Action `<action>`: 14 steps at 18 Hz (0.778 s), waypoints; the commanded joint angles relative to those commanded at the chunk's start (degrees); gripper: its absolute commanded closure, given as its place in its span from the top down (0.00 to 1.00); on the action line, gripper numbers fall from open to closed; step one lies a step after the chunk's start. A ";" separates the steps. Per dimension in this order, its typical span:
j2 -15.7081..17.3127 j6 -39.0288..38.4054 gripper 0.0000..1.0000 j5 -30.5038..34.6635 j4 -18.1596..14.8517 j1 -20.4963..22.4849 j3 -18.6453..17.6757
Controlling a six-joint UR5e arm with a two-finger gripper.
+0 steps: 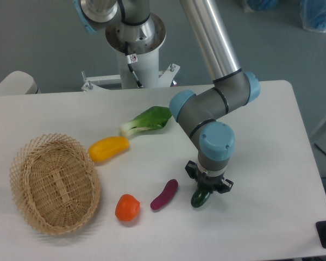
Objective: Pick up the cucumber from the table
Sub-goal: 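Close the gripper fingers around the green cucumber, then lift the grasped cucumber up off the table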
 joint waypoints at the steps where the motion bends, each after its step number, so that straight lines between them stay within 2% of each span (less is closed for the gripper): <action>1: 0.09 0.35 0.00 0.61 -0.53 0.09 0.61; 3: 0.35 1.93 0.00 1.15 -3.41 0.70 2.19; 5: 0.44 3.33 0.00 1.06 -7.46 1.14 4.74; 9: -0.26 4.22 0.00 -1.21 -13.53 1.67 10.63; 12: -1.92 4.13 0.00 -7.01 -13.72 1.67 13.70; 14: -3.16 4.22 0.00 -7.20 -13.98 1.50 15.12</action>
